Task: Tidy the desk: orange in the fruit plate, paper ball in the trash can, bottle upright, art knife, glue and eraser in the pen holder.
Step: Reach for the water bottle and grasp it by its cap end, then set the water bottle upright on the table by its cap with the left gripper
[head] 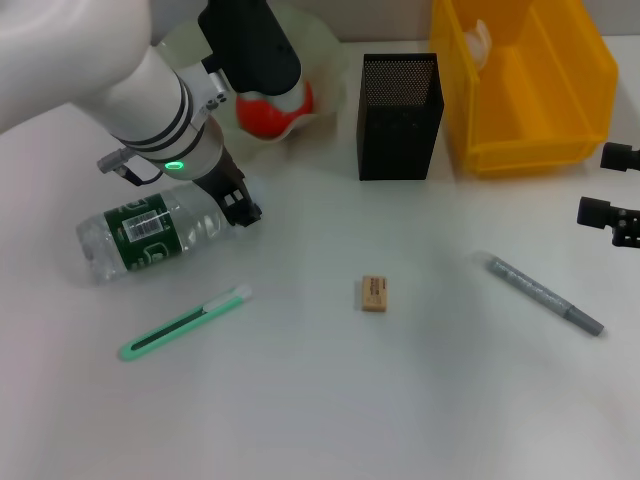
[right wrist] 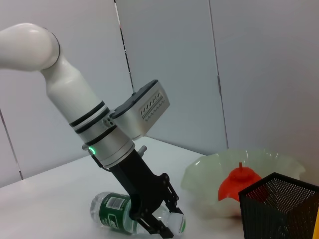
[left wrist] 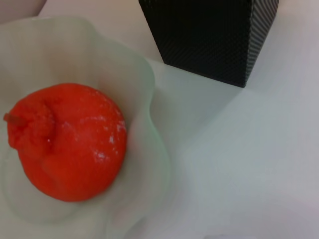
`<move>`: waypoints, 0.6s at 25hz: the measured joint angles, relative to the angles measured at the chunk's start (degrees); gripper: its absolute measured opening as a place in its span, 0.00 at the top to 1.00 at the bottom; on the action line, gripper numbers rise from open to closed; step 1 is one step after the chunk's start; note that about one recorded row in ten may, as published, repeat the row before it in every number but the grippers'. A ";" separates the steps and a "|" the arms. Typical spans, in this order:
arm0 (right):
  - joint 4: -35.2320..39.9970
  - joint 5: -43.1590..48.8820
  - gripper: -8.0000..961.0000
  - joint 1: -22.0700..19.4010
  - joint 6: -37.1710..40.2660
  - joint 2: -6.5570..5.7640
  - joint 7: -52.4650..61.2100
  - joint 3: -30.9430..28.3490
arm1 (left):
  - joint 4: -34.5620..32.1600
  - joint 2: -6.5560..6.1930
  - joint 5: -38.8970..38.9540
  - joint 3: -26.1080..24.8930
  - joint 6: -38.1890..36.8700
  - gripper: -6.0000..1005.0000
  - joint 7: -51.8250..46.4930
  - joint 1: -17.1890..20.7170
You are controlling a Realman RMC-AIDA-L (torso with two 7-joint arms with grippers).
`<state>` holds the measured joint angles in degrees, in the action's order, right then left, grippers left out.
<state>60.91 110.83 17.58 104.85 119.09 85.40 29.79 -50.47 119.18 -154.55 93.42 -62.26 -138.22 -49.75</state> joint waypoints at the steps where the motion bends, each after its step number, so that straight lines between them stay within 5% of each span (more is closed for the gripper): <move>1: 0.00 0.00 0.13 0.00 0.00 0.00 0.00 0.00 | -0.14 0.00 0.07 0.00 0.03 0.46 0.15 0.22; 8: 0.00 -0.13 0.13 0.00 0.02 0.00 0.07 -0.17 | -9.25 -0.42 2.35 -0.85 -0.65 0.55 0.94 5.69; 15: 0.01 -0.63 0.13 1.16 0.61 0.00 0.43 -0.27 | -27.82 -0.72 12.98 -10.92 -5.83 0.55 6.46 18.58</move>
<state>60.92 110.21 18.74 105.47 119.09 85.83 29.51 -78.29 118.46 -141.57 82.50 -68.09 -131.76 -31.16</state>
